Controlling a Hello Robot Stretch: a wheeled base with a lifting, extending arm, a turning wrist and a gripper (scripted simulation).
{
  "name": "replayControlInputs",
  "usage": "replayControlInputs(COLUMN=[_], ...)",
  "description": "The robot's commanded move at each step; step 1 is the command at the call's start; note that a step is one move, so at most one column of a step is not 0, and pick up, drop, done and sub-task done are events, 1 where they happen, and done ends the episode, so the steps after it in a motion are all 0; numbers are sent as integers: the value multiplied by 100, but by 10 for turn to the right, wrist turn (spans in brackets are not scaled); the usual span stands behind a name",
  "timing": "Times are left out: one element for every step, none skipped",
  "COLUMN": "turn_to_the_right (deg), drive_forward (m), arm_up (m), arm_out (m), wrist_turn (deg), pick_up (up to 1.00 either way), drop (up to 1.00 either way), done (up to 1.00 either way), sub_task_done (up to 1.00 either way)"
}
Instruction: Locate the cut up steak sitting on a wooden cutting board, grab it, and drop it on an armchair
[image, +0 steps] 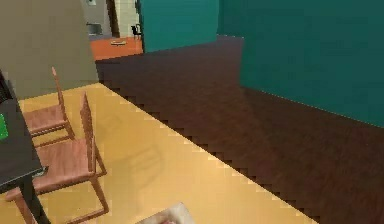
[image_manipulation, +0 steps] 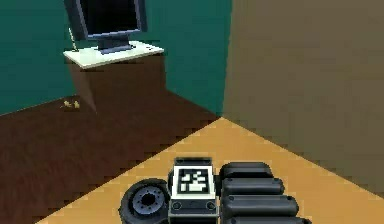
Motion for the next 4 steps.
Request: replayControlInputs(turn_to_the_right=[0,-30,0,-180], drive_forward=[100,0,55,0], arm_up=[0,0,0,0], arm_out=[0,0,0,0], wrist_turn=[0,0,0,0], pick_up=[0,0,0,0], drop=[0,0,0,0], done=[0,0,0,0], sub_task_done=[0,0,0,0])
